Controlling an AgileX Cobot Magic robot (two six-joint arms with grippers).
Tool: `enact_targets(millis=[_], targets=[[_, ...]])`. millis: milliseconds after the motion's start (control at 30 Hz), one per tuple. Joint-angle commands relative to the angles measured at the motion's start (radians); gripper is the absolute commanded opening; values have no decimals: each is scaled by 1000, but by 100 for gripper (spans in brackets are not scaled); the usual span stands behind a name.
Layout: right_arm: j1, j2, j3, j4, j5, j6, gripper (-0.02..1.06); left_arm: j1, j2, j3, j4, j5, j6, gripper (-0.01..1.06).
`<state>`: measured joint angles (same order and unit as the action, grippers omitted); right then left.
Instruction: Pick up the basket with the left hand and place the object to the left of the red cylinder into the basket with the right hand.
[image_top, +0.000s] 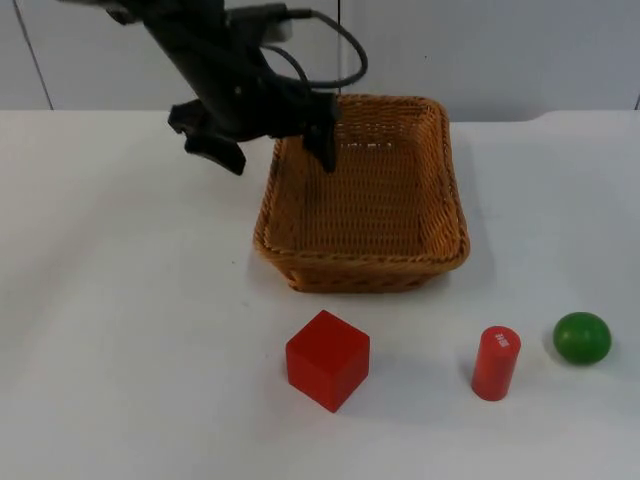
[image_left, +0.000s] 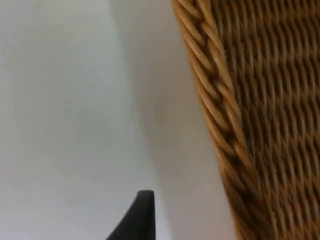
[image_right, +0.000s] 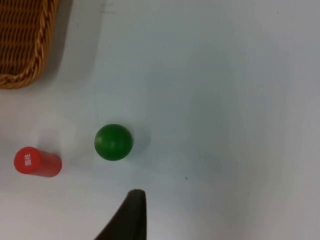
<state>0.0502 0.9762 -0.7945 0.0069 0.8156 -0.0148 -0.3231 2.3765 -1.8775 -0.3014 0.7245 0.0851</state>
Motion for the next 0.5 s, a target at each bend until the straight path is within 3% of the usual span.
enact_targets(millis=[0, 67, 167, 200, 333, 367, 400, 467], targets=[[-6, -4, -1, -1, -5, 0, 105, -1, 49, -47, -37, 17, 4, 98], [-6, -4, -1, -1, -8, 0, 105, -1, 88, -84, -48, 25, 7, 96], [-6, -4, -1, -7, -13, 0, 105, -1, 115, -94, -54, 15, 11, 71], [-6, -4, -1, -7, -13, 0, 105, -1, 115, -94, -54, 15, 11, 71], [-6, -4, 0, -7, -13, 0, 105, -1, 116, -94, -54, 2, 11, 17], [-6, -4, 0, -7, -13, 0, 105, -1, 116, -94, -54, 2, 11, 17], [-6, -4, 0, -7, -13, 0, 105, -1, 116, -94, -54, -6, 11, 2], [-6, -4, 0, -7, -13, 0, 105, 1, 116, -94, -78, -26, 5, 0]])
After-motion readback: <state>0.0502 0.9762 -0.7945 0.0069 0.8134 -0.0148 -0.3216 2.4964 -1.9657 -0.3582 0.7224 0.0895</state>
